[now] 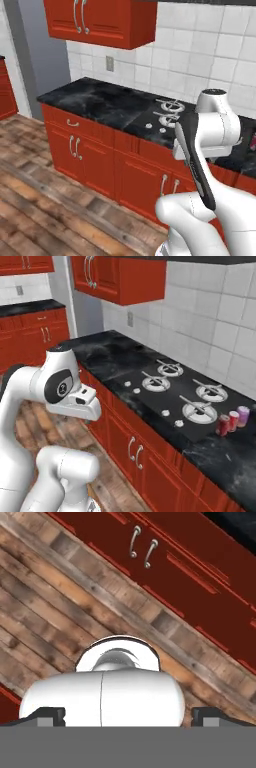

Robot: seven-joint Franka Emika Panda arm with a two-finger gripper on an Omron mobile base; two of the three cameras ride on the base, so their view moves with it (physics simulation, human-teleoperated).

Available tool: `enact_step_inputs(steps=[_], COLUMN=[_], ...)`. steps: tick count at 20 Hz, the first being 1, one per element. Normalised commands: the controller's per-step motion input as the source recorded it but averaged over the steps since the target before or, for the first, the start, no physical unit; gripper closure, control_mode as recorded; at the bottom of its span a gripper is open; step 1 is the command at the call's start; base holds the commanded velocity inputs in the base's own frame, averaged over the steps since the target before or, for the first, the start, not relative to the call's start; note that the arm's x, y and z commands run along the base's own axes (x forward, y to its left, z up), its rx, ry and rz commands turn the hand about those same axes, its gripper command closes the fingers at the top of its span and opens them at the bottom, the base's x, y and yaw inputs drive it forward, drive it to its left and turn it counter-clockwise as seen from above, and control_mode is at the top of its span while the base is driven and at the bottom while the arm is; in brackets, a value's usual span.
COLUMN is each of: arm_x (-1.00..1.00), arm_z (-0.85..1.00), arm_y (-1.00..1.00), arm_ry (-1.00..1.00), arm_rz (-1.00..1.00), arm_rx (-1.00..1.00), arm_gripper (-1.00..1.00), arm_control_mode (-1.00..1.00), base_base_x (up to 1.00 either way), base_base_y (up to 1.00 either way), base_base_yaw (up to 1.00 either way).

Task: Four empty soda cans are scattered around the kitchen. Gather all the cans and cluster them next to the stove for recycling.

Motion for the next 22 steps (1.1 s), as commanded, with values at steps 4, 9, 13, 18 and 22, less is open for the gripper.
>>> enact_step_inputs(steps=[4,9,13,18,22], arm_x=[0.0,0.0,0.0,0.0,0.0], arm_z=[0.0,0.0,0.0,0.0,0.0], arm_y=[0.0,0.0,0.0,0.0,0.0], arm_ry=[0.0,0.0,0.0,0.0,0.0], arm_rz=[0.0,0.0,0.0,0.0,0.0], arm_rx=[0.0,0.0,0.0,0.0,0.0], arm_gripper=[-1.0,-1.0,-1.0,-1.0,-1.0], arm_control_mode=[1.0,1.0,1.0,1.0,1.0], base_base_x=[0.03,0.18,0.7,1.0,1.0], base_base_y=[0.0,0.0,-0.18,-0.48,-0.29], base_base_yaw=[0.87,0.64,0.32,0.14,0.18])
